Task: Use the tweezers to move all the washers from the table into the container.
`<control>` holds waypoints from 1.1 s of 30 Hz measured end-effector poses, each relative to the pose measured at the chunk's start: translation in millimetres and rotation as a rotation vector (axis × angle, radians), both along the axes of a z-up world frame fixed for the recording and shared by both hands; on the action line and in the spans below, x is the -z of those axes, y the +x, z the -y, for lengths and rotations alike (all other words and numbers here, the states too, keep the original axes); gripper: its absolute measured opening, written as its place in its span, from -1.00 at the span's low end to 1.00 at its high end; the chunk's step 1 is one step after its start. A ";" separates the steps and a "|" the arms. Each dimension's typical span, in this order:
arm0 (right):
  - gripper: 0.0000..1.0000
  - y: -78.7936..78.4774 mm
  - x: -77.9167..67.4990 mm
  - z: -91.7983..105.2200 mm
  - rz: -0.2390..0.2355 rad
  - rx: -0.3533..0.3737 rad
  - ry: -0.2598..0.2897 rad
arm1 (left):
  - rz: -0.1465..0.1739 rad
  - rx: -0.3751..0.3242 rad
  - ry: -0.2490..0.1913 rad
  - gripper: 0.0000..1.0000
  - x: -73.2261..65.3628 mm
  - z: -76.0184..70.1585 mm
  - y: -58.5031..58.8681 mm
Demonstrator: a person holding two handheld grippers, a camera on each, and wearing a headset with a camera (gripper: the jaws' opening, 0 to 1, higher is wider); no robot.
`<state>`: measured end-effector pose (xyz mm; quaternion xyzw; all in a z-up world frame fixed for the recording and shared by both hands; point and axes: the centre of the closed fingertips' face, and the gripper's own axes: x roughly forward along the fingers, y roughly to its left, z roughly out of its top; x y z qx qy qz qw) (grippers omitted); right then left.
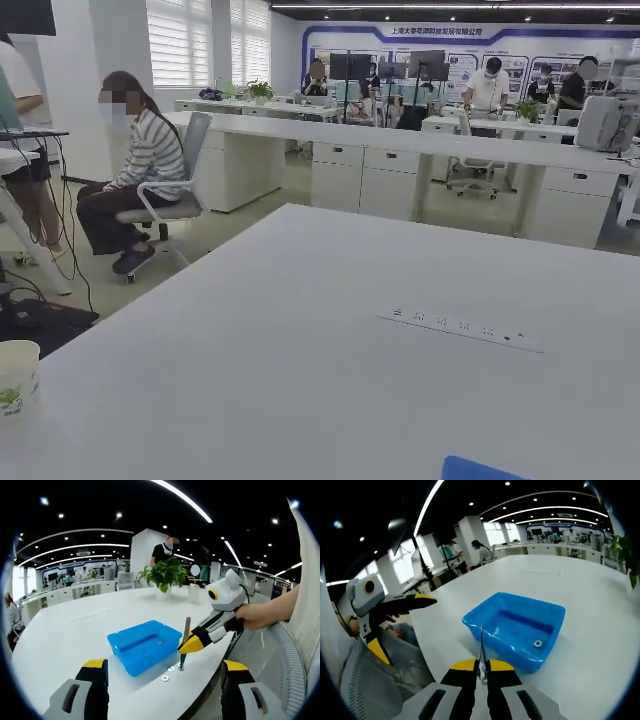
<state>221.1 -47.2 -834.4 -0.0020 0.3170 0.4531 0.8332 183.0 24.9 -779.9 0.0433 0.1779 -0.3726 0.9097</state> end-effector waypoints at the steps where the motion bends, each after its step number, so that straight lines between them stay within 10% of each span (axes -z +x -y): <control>1: -0.93 -0.3 -0.6 -0.2 0.001 0.001 0.002 | 0.000 0.000 0.003 0.90 0.4 -0.2 -0.1; 10: -0.93 -7.2 -0.5 -5.4 0.021 -0.026 -0.019 | -0.004 0.002 0.010 0.89 1.9 -0.2 -0.8; 18: -0.95 -17.1 -0.4 -12.6 0.187 -0.169 -0.177 | -0.002 0.003 0.017 0.88 2.6 -0.3 -0.8; 22: -0.95 -16.2 -1.8 -13.8 0.175 -0.169 -0.166 | -0.001 0.004 0.017 0.88 2.3 -0.1 -0.8; 25: -0.95 -16.5 -22.4 -21.7 0.126 -0.119 -0.013 | 0.000 -0.001 0.018 0.88 2.4 -1.0 -0.4; 33: -0.95 -10.0 -42.0 -15.7 0.120 -0.093 0.033 | 0.005 0.002 0.012 0.88 0.7 -0.1 -0.2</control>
